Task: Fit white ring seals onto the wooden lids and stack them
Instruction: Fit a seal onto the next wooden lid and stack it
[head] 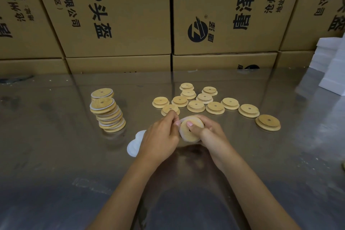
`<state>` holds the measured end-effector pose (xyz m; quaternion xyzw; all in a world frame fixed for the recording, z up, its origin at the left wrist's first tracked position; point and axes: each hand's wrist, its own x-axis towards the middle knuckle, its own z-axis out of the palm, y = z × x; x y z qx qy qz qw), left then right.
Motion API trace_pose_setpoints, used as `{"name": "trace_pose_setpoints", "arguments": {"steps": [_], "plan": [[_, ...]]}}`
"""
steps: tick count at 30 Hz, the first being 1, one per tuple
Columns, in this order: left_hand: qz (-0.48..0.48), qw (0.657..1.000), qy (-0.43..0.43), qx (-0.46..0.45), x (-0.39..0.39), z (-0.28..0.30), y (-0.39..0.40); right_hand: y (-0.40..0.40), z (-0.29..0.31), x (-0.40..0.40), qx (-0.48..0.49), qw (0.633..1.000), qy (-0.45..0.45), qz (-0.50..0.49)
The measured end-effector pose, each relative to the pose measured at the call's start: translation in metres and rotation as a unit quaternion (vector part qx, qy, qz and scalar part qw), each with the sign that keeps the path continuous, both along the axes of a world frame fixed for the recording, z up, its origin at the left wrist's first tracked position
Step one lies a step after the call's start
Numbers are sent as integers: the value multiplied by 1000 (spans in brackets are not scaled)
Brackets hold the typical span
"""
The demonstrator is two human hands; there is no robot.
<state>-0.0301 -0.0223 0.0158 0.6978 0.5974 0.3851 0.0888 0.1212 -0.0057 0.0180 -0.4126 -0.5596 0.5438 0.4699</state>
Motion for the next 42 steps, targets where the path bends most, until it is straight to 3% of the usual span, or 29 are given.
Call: {"name": "trace_pose_setpoints", "arguments": {"steps": [8,16,23,27,36,42], "plan": [[-27,999,1,-30,-1,1,1,3,-3,3,-73,995,63,8],[-65,994,-65,-60,0,0,3,7,-2,6,-115,984,138,3],[-72,978,-174,-88,9,-3,1,9,-3,9,-129,971,198,26],[-69,977,-172,-105,16,-4,0,11,-1,12,-135,961,242,24],[-20,979,-166,-114,15,-5,1,8,1,7,-117,971,205,22],[-45,978,-185,-84,14,-5,1,5,1,4,-86,986,139,16]]}}
